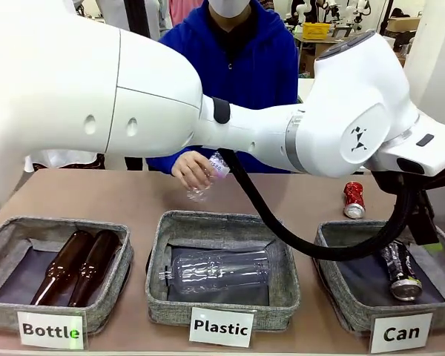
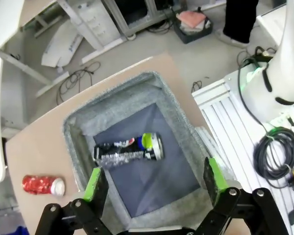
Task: Sort the can waste into the basket.
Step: Pick up the can waste from the table and place it in the right Fabric basket.
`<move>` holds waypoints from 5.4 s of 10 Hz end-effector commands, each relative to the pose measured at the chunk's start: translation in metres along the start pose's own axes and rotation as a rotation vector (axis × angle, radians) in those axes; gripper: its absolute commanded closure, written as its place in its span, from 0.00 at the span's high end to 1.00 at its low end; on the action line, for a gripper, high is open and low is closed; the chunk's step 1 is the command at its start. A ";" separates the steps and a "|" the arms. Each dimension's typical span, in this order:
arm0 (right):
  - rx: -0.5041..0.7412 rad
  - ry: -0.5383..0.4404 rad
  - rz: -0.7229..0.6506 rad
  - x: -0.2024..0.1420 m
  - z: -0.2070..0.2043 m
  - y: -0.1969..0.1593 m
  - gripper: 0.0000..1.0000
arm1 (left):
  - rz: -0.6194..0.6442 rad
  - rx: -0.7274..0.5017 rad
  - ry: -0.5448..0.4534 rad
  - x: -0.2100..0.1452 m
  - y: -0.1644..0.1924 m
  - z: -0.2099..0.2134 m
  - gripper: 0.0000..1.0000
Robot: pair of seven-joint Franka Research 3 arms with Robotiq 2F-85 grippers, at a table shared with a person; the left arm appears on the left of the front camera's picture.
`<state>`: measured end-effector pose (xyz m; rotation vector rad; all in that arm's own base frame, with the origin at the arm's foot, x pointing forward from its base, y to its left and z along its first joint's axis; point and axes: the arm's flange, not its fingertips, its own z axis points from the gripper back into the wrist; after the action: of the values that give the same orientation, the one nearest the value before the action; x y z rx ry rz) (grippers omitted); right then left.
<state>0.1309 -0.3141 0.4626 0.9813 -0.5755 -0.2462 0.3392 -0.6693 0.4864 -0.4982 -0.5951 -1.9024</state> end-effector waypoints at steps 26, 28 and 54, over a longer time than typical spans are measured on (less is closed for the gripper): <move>0.355 0.612 -0.074 -0.029 -0.278 0.129 1.00 | 1.640 0.148 -0.831 -0.473 -0.233 0.376 1.00; 0.365 0.548 -0.111 -0.014 -0.280 0.113 1.00 | 1.815 0.199 -1.025 -0.527 -0.323 0.386 1.00; -0.630 0.159 0.323 0.058 -0.301 0.177 1.00 | 1.672 0.069 -0.744 -0.535 -0.269 0.394 1.00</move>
<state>0.3360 -0.0361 0.5046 0.3929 -0.4954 -0.0072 0.3237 0.0447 0.4385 -1.1565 -0.3862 -0.0628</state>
